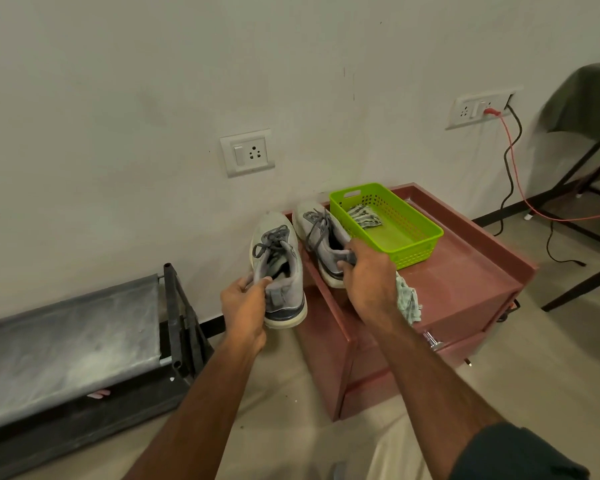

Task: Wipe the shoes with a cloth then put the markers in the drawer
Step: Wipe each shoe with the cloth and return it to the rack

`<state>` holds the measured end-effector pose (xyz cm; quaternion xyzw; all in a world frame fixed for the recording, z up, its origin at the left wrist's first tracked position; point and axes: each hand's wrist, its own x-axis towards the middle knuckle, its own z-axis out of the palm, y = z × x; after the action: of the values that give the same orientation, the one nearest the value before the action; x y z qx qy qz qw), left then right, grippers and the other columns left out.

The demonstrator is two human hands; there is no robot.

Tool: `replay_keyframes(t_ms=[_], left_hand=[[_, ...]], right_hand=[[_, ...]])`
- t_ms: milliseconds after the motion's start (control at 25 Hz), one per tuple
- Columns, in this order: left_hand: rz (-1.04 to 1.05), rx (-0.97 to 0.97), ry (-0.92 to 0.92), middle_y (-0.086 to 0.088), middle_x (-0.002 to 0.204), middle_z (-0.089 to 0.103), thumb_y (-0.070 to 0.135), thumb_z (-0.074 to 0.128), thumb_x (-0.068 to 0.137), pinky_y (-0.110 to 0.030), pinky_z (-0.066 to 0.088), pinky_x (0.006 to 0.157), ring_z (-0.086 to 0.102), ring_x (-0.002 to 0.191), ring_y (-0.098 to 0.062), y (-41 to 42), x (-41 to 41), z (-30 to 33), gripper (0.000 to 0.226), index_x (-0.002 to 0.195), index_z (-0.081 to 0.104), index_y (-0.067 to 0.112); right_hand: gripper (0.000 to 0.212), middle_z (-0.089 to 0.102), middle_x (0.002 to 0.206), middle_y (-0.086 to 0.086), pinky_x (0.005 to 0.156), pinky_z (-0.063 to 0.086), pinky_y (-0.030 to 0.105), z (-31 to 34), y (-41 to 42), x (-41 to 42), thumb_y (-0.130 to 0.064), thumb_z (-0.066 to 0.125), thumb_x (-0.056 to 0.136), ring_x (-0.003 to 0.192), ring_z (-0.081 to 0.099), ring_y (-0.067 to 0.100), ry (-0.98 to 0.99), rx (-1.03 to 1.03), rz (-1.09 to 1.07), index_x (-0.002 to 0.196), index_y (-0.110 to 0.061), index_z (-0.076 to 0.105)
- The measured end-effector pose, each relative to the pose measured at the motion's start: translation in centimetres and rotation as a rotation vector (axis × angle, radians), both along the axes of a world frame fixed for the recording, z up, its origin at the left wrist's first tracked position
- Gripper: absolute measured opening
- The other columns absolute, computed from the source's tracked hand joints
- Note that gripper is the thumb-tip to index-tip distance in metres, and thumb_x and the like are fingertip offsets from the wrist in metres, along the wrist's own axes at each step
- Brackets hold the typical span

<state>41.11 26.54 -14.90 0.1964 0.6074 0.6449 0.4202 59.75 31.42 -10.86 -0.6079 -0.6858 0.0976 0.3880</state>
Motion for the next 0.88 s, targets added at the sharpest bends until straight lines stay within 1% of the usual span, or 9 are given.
replay_keyframes(t_ms=[120, 240, 360, 440, 520, 640, 680, 760, 880], left_hand=[[0.05, 0.017, -0.004, -0.016, 0.1, 0.078, 0.007, 0.072, 0.088, -0.046, 0.061, 0.086, 0.075, 0.092, -0.03, -0.9, -0.9, 0.9, 0.023, 0.11, 0.076, 0.008], [0.111, 0.026, 0.014, -0.015, 0.097, 0.078, 0.014, 0.072, 0.085, -0.056, 0.058, 0.089, 0.075, 0.095, -0.033, -3.3, -2.7, 2.3, 0.026, 0.11, 0.076, 0.01], [0.17, 0.034, 0.042, -0.014, 0.096, 0.078, 0.013, 0.072, 0.087, -0.053, 0.059, 0.09, 0.075, 0.095, -0.032, -6.8, -6.6, 2.5, 0.023, 0.109, 0.076, 0.011], [0.243, 0.009, 0.061, -0.013, 0.094, 0.079, 0.016, 0.073, 0.084, -0.053, 0.059, 0.091, 0.075, 0.094, -0.032, -9.7, -10.4, 2.5, 0.022, 0.105, 0.077, 0.012], [0.309, -0.031, 0.075, -0.013, 0.094, 0.078, 0.019, 0.074, 0.082, -0.053, 0.06, 0.088, 0.076, 0.091, -0.032, -12.8, -14.3, 2.7, 0.023, 0.104, 0.077, 0.013], [0.379, -0.11, 0.126, -0.017, 0.09, 0.077, 0.013, 0.067, 0.093, -0.053, 0.061, 0.074, 0.075, 0.08, -0.037, -16.6, -19.4, 3.4, 0.013, 0.102, 0.075, 0.009], [0.394, -0.12, 0.139, -0.018, 0.089, 0.076, 0.011, 0.065, 0.094, -0.052, 0.061, 0.069, 0.074, 0.077, -0.037, -17.7, -21.1, 3.5, 0.014, 0.102, 0.075, 0.007], [0.422, -0.128, 0.168, -0.019, 0.088, 0.076, 0.005, 0.063, 0.094, -0.041, 0.061, 0.065, 0.073, 0.074, -0.03, -19.5, -23.8, 3.2, 0.016, 0.105, 0.074, 0.002], [0.448, -0.142, 0.158, -0.016, 0.088, 0.076, 0.001, 0.062, 0.094, -0.031, 0.06, 0.062, 0.073, 0.074, -0.023, -20.5, -25.6, 2.0, 0.016, 0.106, 0.073, 0.003]], right_hand=[[0.018, 0.071, 0.083, 0.007, 0.058, 0.042, 0.031, 1.3, -2.3, -1.3, -0.018, 0.076, 0.083, 0.078, 0.066, 0.034, -0.006, 0.112, 0.052, 0.094, -0.016, 0.062], [0.021, 0.07, 0.08, 0.003, 0.058, 0.046, 0.033, 2.2, -5.1, -3.7, -0.02, 0.078, 0.081, 0.074, 0.067, 0.031, -0.031, 0.138, 0.161, 0.09, -0.018, 0.06], [0.02, 0.069, 0.072, 0.004, 0.055, 0.028, 0.023, 2.7, -7.5, -6.8, -0.018, 0.081, 0.078, 0.067, 0.064, 0.029, -0.002, 0.138, 0.218, 0.085, -0.014, 0.062], [0.02, 0.068, 0.071, 0.002, 0.056, 0.03, 0.021, 2.9, -9.2, -9.8, -0.018, 0.08, 0.08, 0.068, 0.066, 0.027, 0.022, 0.082, 0.314, 0.084, -0.015, 0.061], [0.018, 0.071, 0.075, -0.001, 0.056, 0.031, 0.016, 2.8, -10.8, -13.1, -0.02, 0.08, 0.082, 0.072, 0.067, 0.022, 0.02, 0.041, 0.41, 0.087, -0.016, 0.064], [0.016, 0.073, 0.083, -0.003, 0.058, 0.031, 0.007, 2.2, -12.3, -18.0, -0.021, 0.079, 0.083, 0.074, 0.066, 0.016, 0.038, 0.027, 0.539, 0.093, -0.016, 0.067], [0.017, 0.073, 0.086, -0.003, 0.063, 0.033, 0.008, 1.8, -12.6, -19.6, -0.022, 0.079, 0.084, 0.074, 0.065, 0.014, 0.035, 0.029, 0.57, 0.095, -0.017, 0.068], [0.018, 0.073, 0.09, -0.003, 0.068, 0.043, 0.015, 1.0, -13.4, -22.6, -0.025, 0.077, 0.086, 0.076, 0.064, 0.012, 0.026, 0.022, 0.612, 0.099, -0.017, 0.067], [0.019, 0.072, 0.091, -0.001, 0.074, 0.059, 0.03, -0.7, -14.5, -26.0, -0.027, 0.076, 0.087, 0.08, 0.068, 0.016, -0.007, 0.035, 0.66, 0.1, -0.018, 0.066]])
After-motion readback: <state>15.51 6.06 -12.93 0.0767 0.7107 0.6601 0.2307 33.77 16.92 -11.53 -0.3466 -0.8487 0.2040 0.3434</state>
